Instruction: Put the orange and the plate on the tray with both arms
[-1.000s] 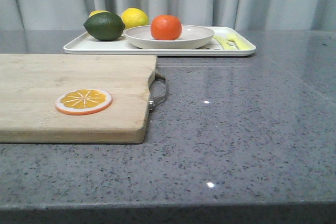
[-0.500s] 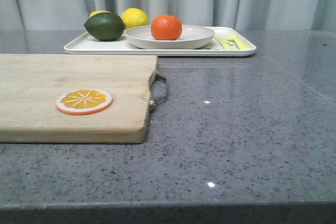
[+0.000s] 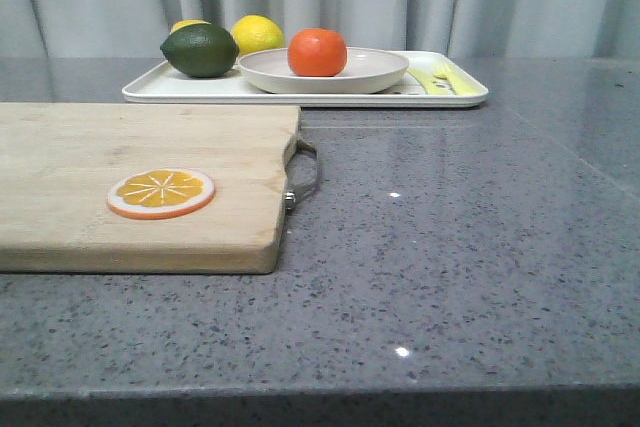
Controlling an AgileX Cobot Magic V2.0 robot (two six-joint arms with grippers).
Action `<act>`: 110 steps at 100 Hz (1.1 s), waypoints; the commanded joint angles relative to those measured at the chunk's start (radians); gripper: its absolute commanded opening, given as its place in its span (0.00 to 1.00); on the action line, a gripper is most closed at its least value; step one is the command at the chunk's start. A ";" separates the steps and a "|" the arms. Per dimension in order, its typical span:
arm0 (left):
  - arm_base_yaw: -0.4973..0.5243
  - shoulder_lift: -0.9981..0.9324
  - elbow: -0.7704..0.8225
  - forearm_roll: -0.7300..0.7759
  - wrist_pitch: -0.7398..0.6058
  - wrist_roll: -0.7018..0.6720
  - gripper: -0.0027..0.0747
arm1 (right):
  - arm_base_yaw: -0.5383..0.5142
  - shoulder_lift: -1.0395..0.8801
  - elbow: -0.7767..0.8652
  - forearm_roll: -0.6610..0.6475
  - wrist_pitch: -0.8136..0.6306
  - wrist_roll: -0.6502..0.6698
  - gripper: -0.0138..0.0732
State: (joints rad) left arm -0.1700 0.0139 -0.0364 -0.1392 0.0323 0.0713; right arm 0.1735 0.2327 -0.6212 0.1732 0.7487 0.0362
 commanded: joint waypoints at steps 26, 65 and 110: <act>0.100 -0.050 0.060 0.019 -0.041 -0.009 0.01 | -0.003 0.011 -0.020 -0.003 -0.080 -0.009 0.09; 0.100 -0.050 0.060 0.014 0.002 -0.009 0.01 | -0.003 0.011 -0.020 -0.003 -0.079 -0.009 0.09; 0.100 -0.050 0.060 0.014 0.002 -0.009 0.01 | -0.003 0.011 -0.020 -0.003 -0.079 -0.009 0.09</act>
State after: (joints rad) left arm -0.0725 -0.0040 0.0000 -0.1216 0.1054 0.0713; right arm 0.1735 0.2327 -0.6212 0.1732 0.7487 0.0362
